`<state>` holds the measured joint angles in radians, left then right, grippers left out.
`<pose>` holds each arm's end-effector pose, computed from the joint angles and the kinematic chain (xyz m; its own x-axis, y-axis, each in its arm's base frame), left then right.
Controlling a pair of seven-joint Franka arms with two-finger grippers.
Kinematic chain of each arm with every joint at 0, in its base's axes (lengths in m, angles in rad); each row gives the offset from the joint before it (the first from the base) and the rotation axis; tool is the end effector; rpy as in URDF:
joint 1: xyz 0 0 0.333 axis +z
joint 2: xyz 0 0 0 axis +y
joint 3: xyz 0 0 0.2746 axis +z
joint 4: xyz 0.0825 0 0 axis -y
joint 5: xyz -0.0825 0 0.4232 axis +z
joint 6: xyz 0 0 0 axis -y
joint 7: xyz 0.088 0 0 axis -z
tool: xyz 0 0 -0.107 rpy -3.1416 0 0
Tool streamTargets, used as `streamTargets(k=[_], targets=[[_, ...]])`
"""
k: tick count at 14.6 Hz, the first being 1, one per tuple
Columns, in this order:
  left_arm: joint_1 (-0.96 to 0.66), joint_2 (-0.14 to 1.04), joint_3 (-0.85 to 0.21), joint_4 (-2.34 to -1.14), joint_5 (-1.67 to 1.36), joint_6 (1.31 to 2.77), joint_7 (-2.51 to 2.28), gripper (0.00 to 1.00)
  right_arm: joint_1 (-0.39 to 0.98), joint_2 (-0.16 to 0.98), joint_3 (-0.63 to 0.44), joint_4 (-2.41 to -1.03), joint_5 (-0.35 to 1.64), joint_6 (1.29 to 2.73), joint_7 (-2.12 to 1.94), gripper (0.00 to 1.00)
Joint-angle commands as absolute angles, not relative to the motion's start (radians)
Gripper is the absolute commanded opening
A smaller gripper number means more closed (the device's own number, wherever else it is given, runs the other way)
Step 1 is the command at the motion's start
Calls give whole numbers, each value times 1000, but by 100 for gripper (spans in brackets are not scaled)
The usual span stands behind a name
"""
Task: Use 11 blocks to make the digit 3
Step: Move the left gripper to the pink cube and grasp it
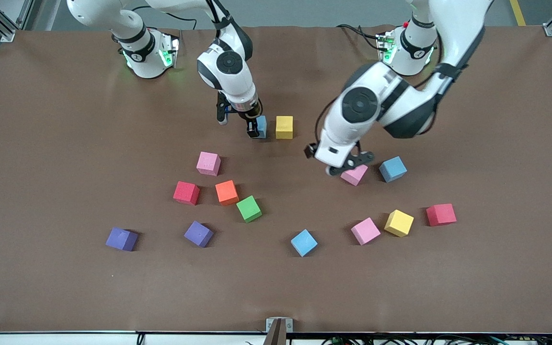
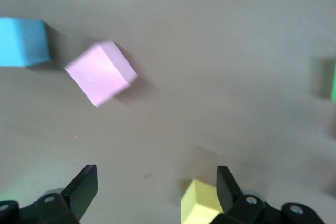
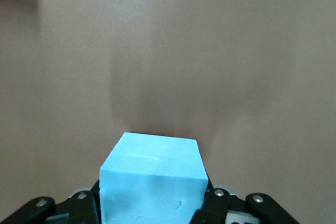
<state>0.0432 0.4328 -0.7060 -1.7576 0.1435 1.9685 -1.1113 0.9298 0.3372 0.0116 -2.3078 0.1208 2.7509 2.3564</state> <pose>0.5322 -0.3740 0.3058 0.8984 0.3989 -0.1836 0.4001 -0.9159 -0.0322 0.3223 0.4350 0.1348 0.0470 -0.9922 -0.1155 -0.9986 -0.0439 -0.0289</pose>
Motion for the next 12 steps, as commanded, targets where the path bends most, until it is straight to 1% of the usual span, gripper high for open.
streamTargets(k=[1,4,7,10,12], targets=[[132,452,-715,-1761,130,1954,-1109,99,957,345,8,-2292,141,2747,2388,0],[219,497,-712,-1763,135,1962,-1167,98,957,379,8,-2257,141,2738,2391,0],[230,526,-670,-1776,179,1968,-1255,99,957,406,6,-2188,141,2605,2385,0],[233,557,-660,-1782,179,1992,-1420,99,956,407,6,-2183,141,2597,2384,0],[230,549,-658,-1836,183,2052,-1529,99,957,407,6,-2181,141,2600,2385,0]])
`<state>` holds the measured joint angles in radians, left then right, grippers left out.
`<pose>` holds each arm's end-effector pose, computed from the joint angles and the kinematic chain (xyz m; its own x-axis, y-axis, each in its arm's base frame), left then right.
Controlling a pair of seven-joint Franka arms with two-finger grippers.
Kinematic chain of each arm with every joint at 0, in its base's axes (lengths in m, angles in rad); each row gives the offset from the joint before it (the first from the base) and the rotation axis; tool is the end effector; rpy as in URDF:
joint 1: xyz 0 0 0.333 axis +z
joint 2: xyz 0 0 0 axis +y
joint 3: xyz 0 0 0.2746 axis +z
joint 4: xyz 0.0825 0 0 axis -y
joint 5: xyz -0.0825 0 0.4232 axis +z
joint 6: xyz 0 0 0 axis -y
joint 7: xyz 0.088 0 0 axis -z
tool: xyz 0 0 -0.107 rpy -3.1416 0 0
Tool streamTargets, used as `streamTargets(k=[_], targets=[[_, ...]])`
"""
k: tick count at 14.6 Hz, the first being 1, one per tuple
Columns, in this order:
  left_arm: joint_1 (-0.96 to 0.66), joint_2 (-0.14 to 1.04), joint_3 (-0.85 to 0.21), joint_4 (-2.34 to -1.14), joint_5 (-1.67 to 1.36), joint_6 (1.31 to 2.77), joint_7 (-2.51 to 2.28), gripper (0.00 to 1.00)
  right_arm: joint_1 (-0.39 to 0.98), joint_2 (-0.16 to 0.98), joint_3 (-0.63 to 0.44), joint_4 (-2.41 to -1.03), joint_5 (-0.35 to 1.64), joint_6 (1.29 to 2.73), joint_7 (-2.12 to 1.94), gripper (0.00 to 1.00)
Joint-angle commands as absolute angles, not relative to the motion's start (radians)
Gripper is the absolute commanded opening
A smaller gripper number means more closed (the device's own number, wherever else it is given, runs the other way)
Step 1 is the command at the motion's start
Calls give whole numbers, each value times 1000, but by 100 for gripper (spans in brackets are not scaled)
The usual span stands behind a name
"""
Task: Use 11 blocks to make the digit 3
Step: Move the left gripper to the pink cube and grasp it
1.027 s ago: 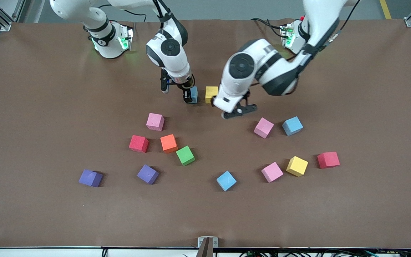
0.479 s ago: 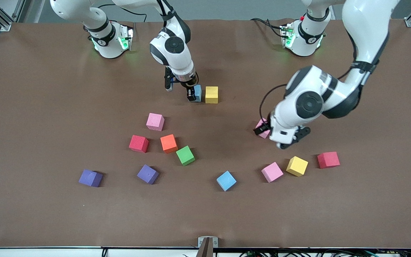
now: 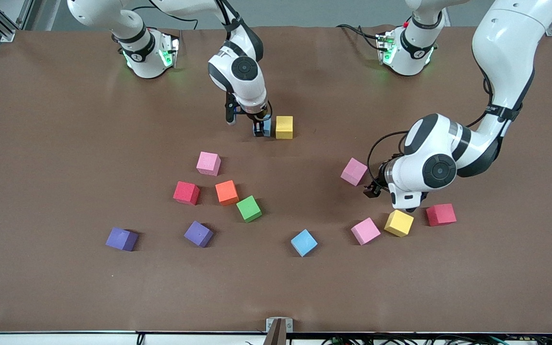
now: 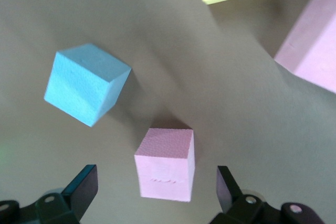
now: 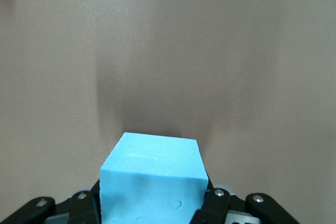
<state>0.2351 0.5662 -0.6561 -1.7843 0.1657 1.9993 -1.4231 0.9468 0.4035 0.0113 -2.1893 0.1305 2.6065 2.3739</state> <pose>0.5907 -0.2409 0.2175 0.5455 0.8056 -0.2313 0.7883 -0.5869 -0.1849 0.3264 0.4602 0.1293 0.0408 -0.9975 -0.0570 -0.9980 -0.0434 0.0455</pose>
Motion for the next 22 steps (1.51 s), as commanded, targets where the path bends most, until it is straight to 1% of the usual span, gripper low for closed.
streamTargets(k=[1,4,6,10,13,14,15,16,17,19,20,22], targets=[[232,542,-658,-1867,187,2081,-1552,99,959,407,5,-2181,141,2603,2385,0],[229,503,-660,-1972,198,2215,-1615,99,959,411,6,-2181,141,2622,2388,0],[225,492,-660,-2000,224,2236,-1638,99,959,411,6,-2181,141,2625,2388,0],[222,502,-660,-2072,256,2347,-1654,99,960,419,6,-2181,141,2638,2390,0],[207,500,-660,-2115,256,2367,-1658,99,962,423,6,-2180,141,2643,2390,0],[207,500,-660,-2118,256,2375,-1658,94,962,426,6,-2175,141,2643,2391,0],[207,503,-660,-2123,256,2390,-1657,85,962,428,6,-2172,141,2643,2391,0],[204,505,-660,-2120,256,2393,-1658,72,968,428,6,-2172,141,2643,2391,0],[203,505,-660,-2117,256,2393,-1663,56,969,429,6,-2172,141,2643,2391,0],[195,494,-664,-2115,258,2388,-1716,29,969,430,6,-2171,141,2643,2391,0],[190,486,-670,-2112,262,2382,-1724,24,969,430,6,-2171,141,2643,2391,0],[187,477,-696,-2109,261,2379,-1764,24,971,430,6,-2171,141,2645,2391,0]])
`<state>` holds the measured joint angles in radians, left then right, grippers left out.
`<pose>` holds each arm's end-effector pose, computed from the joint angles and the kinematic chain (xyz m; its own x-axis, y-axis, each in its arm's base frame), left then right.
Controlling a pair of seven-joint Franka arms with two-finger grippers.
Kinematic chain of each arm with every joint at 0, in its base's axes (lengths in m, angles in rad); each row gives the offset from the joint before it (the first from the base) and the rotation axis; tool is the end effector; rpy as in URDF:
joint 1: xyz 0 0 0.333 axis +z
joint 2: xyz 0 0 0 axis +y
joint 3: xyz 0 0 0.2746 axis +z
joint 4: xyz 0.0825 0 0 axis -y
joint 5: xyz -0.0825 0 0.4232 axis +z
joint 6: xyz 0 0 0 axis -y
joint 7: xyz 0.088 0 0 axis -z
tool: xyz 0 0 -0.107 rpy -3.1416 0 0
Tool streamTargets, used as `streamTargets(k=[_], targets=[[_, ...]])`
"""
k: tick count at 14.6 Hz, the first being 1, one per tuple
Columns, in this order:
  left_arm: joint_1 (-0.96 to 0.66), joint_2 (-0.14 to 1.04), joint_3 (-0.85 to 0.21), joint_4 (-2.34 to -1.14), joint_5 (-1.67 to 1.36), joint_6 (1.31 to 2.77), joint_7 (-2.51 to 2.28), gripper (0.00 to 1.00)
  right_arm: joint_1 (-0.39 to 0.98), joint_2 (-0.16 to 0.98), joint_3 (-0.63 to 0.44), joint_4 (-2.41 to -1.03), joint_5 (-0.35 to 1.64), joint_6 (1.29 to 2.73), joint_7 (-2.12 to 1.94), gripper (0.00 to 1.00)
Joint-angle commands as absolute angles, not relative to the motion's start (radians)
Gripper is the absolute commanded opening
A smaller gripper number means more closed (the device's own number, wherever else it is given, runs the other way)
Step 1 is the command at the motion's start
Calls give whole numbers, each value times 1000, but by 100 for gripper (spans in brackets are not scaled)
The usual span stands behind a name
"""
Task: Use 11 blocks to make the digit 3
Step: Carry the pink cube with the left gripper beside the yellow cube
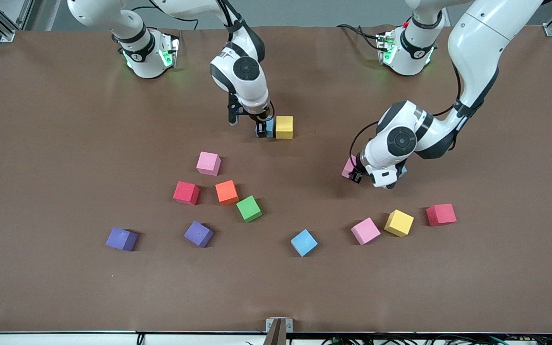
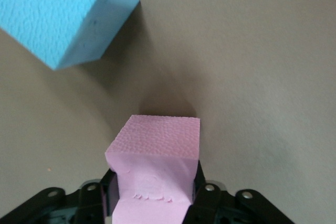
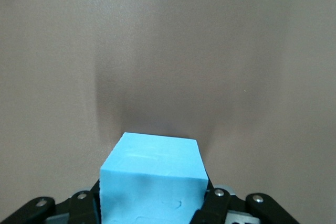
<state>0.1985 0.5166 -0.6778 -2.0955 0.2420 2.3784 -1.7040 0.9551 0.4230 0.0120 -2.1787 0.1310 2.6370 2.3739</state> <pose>0.5043 -0.2833 0.1484 0.4525 0.8784 -0.1538 0.8763 -0.4700 -0.1062 0.3247 0.4658 0.1250 0.0480 -0.9962 -0.0723 -0.9983 -0.0503 0.0304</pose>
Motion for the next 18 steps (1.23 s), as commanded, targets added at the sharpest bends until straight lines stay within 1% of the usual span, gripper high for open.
streamTargets(k=[1,3,7,9,10,12,15,18], targets=[[187,477,-716,-2108,259,2379,-1822,23,971,431,6,-2171,141,2649,2391,0],[172,477,-750,-2108,261,2379,-1986,22,971,431,6,-2171,141,2652,2391,0],[101,477,-767,-2114,261,2388,-2338,23,971,456,5,-2155,141,2658,2391,0],[78,477,-784,-2126,262,2388,-2431,23,971,456,5,-2152,141,2658,2391,0],[65,476,-784,-2150,262,2401,-2437,23,971,456,5,-2152,141,2658,2391,0],[48,471,-784,-2189,262,2468,-2482,23,971,457,5,-2151,141,2658,2391,0],[17,469,-784,-2221,264,2511,-2525,23,971,463,5,-2145,140,2658,2391,0],[-31,469,-782,-2272,264,2615,-2554,23,976,463,5,-2145,140,2658,2391,0]])
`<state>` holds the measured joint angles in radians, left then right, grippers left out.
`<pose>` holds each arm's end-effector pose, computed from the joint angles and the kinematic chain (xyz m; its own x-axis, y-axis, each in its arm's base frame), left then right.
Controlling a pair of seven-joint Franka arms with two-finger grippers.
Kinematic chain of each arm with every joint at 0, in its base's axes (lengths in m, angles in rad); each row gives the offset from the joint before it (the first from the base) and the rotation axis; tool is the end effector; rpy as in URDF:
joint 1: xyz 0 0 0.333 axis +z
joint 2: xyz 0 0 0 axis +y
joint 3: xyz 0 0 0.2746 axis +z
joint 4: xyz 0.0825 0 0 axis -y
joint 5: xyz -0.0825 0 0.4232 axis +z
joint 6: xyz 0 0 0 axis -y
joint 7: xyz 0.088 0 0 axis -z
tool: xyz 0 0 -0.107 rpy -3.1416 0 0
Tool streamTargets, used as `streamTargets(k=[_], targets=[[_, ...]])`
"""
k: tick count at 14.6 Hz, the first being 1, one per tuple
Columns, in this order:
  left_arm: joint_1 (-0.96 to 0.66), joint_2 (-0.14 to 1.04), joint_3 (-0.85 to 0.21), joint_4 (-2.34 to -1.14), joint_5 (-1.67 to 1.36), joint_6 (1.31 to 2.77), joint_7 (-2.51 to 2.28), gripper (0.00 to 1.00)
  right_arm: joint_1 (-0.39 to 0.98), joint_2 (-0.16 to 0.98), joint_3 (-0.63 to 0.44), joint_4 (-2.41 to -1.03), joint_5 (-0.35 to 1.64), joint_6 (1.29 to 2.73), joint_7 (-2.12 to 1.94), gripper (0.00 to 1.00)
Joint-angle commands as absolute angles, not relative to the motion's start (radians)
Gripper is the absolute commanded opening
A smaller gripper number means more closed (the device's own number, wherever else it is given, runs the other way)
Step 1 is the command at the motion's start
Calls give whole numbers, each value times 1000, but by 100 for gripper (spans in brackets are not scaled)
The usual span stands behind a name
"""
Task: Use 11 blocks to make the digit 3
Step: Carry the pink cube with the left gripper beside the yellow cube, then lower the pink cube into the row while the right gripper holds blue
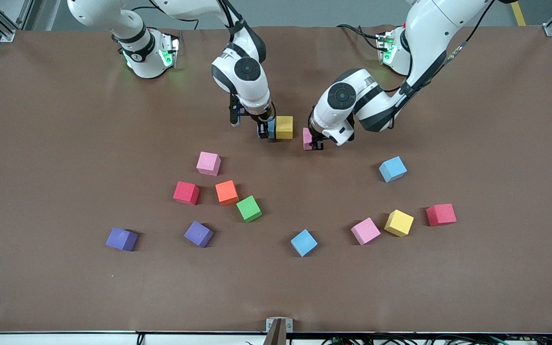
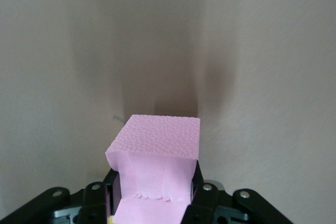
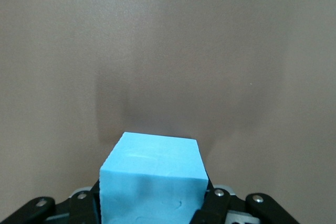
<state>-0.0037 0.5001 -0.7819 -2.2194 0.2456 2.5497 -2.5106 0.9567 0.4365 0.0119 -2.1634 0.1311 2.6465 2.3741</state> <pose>0.3678 -0.4175 0.1445 -0.0189 0.9903 -0.1376 0.9876 -0.0029 -0.1567 0.3268 0.4700 0.1240 0.0490 -0.9955 -0.0806 -0.9984 -0.0510 0.0228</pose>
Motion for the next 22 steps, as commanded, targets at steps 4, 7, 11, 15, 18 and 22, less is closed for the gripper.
streamTargets(k=[4,7,11,15,18,22], targets=[[-54,468,-782,-2310,265,2672,-2588,23,979,463,5,-2145,140,2660,2390,0],[-58,468,-782,-2312,265,2674,-2592,23,979,466,5,-2145,140,2660,2390,0],[-61,471,-782,-2312,275,2675,-2592,23,979,468,5,-2145,138,2661,2390,1],[-63,472,-782,-2312,275,2674,-2592,23,979,482,5,-2131,137,2661,2388,1],[-66,476,-784,-2307,275,2675,-2592,23,982,483,5,-2129,135,2661,2387,1],[-72,479,-782,-2307,275,2675,-2592,23,982,483,5,-2129,132,2661,2382,1]])
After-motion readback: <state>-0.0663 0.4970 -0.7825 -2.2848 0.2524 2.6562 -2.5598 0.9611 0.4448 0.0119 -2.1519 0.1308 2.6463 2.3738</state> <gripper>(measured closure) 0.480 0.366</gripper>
